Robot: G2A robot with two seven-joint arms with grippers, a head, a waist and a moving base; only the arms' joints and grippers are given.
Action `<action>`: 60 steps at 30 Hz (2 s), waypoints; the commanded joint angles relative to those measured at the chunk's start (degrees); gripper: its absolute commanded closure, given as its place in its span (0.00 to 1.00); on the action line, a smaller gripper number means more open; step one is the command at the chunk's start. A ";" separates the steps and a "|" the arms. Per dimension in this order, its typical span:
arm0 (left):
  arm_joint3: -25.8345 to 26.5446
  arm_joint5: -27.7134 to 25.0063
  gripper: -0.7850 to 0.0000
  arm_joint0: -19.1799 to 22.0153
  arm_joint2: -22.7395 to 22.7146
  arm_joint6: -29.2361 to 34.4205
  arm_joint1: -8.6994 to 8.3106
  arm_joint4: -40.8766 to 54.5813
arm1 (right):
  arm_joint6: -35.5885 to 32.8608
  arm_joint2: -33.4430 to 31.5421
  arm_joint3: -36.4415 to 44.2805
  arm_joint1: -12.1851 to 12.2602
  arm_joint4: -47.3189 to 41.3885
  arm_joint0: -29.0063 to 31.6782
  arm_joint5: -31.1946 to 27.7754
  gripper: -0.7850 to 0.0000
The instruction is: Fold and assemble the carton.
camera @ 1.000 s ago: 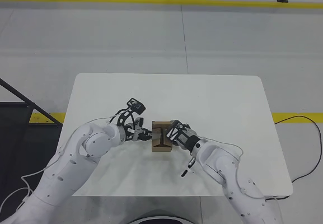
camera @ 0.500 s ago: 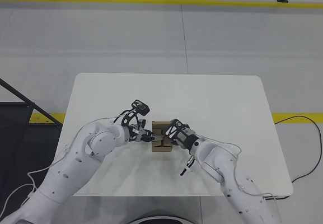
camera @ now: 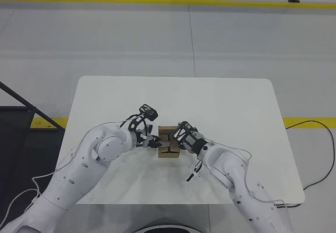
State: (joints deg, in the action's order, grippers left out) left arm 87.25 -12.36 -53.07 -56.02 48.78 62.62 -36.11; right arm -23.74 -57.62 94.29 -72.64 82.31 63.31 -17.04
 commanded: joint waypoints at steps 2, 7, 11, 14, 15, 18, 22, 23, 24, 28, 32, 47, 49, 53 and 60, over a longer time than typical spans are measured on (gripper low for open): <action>-0.06 0.01 0.00 0.06 0.02 0.15 0.05 -0.19 | 0.59 -0.36 0.45 0.02 0.13 0.38 0.15 0.56; -0.08 0.21 0.00 0.07 0.08 0.13 0.16 -0.38 | 2.61 -0.85 1.27 0.07 0.81 1.19 0.39 0.55; -0.13 0.16 0.00 0.10 0.10 0.23 0.23 -0.52 | 5.19 -1.76 2.15 0.26 1.75 2.19 0.31 0.55; -0.13 0.17 0.00 0.10 0.08 0.26 0.29 -0.55 | 6.00 -2.06 2.80 0.38 2.69 2.76 -0.15 0.56; -0.10 0.19 0.00 0.10 0.09 0.27 0.31 -0.57 | 6.12 -2.06 2.96 0.40 3.02 2.89 -0.19 0.56; -0.04 0.23 0.00 0.12 0.12 0.41 0.36 -0.68 | 6.24 -1.99 3.17 0.38 3.56 3.00 -0.27 0.56; -0.03 0.25 0.00 0.11 0.07 0.48 0.43 -0.73 | 6.77 -2.01 3.26 0.39 4.41 3.00 -0.77 0.55; -0.04 0.27 0.00 0.09 0.03 0.43 0.44 -0.68 | 6.81 -1.98 3.32 0.43 4.91 3.05 -1.17 0.55; -0.06 0.30 0.00 0.08 -0.02 0.41 0.45 -0.70 | 6.89 -1.99 3.40 0.47 5.30 3.16 -1.54 0.56; -0.04 0.36 0.00 -0.02 -0.16 0.36 0.49 -0.75 | 7.52 -2.18 3.61 0.64 6.44 3.75 -2.88 0.56; 0.01 0.37 0.00 -0.08 -0.32 0.38 0.52 -0.71 | 8.81 -2.45 3.86 0.87 7.30 4.32 -4.93 0.58; 0.05 0.19 0.00 -0.11 -0.66 0.57 0.67 -0.91 | 13.09 -4.72 4.18 1.66 7.19 5.72 -10.34 0.61; 0.07 0.15 0.00 -0.12 -0.74 0.63 0.68 -0.92 | 13.38 -4.92 4.12 1.73 7.15 5.72 -10.94 0.62; 0.05 0.22 0.00 -0.15 -0.95 0.65 0.70 -0.95 | 14.76 -5.24 4.17 2.01 7.41 5.80 -13.66 0.69; 0.01 0.11 0.00 -0.17 -1.08 0.74 0.76 -0.99 | 15.34 -6.02 5.34 2.66 9.41 6.95 -16.99 0.61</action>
State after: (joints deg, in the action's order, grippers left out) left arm 87.26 -12.24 -53.24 -57.09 49.50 63.38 -37.09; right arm -8.22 -63.56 99.47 -70.05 91.46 70.16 -33.65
